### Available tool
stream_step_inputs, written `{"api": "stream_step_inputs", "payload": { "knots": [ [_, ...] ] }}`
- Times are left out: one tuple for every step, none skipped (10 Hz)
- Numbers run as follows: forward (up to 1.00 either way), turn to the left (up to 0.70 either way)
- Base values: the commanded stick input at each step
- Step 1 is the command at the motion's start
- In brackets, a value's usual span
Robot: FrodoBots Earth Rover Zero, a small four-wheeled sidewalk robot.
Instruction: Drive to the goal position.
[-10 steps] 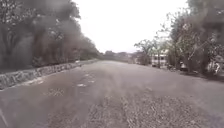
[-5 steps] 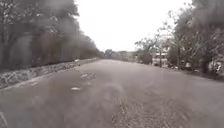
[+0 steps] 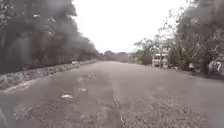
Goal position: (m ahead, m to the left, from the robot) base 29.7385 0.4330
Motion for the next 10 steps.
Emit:
{"api": "stream_step_inputs", "payload": {
  "knots": [
    [0.7,0.0],
    [0.7,0.0],
    [0.7,0.0],
    [0.7,0.0],
    [0.7,0.0],
    [0.7,0.0],
    [0.7,0.0],
    [0.7,0.0],
    [0.7,0.0],
    [0.7,0.0]
  ]
}}
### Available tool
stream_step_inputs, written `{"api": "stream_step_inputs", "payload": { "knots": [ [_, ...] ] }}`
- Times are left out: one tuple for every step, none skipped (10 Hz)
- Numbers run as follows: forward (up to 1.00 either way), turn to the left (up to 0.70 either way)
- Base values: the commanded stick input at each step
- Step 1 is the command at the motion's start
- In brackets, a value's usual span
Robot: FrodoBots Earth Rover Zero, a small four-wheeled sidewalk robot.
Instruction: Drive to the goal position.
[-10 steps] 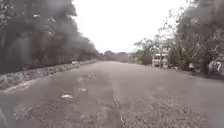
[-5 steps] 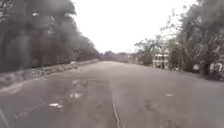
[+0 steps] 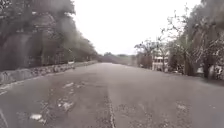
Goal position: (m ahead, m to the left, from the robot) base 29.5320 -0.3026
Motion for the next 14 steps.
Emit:
{"api": "stream_step_inputs", "payload": {
  "knots": [
    [0.7,0.0],
    [0.7,0.0],
    [0.7,0.0],
    [0.7,0.0],
    [0.7,0.0],
    [0.7,0.0],
    [0.7,0.0],
    [0.7,0.0],
    [0.7,0.0],
    [0.7,0.0],
    [0.7,0.0],
    [0.7,0.0],
    [0.7,0.0],
    [0.7,0.0]
  ]
}}
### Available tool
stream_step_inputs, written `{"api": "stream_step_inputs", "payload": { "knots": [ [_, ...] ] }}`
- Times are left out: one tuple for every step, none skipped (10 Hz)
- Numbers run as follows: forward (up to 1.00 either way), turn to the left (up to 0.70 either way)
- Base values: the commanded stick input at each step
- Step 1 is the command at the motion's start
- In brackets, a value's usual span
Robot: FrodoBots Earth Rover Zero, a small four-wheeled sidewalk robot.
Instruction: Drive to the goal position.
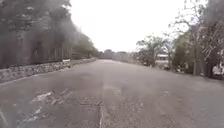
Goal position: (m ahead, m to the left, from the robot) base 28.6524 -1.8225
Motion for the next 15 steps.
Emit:
{"api": "stream_step_inputs", "payload": {
  "knots": [
    [0.7,0.0],
    [0.7,0.0],
    [0.7,0.0],
    [0.7,0.0],
    [0.7,0.0],
    [0.7,0.0],
    [0.7,0.0],
    [0.7,0.0],
    [0.7,0.0],
    [0.7,0.0],
    [0.7,0.0],
    [0.7,0.0],
    [0.7,0.0],
    [0.7,0.0],
    [0.7,0.0]
  ]
}}
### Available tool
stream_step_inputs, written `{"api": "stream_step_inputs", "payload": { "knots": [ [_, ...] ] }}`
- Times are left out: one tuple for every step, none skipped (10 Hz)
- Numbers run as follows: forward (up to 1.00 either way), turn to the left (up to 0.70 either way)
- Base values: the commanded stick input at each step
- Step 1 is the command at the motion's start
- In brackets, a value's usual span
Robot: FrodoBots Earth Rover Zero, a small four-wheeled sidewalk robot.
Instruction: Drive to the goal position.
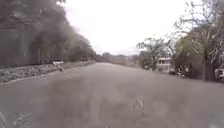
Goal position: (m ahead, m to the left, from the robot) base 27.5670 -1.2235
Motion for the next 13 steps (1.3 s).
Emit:
{"api": "stream_step_inputs", "payload": {
  "knots": [
    [0.7,0.0],
    [0.7,0.0],
    [0.7,0.0],
    [0.7,0.0],
    [0.7,0.0],
    [0.7,0.0],
    [0.7,0.0],
    [0.7,0.0],
    [0.7,0.0],
    [0.7,0.0],
    [0.7,0.08],
    [0.7,0.19],
    [0.7,0.0]
  ]
}}
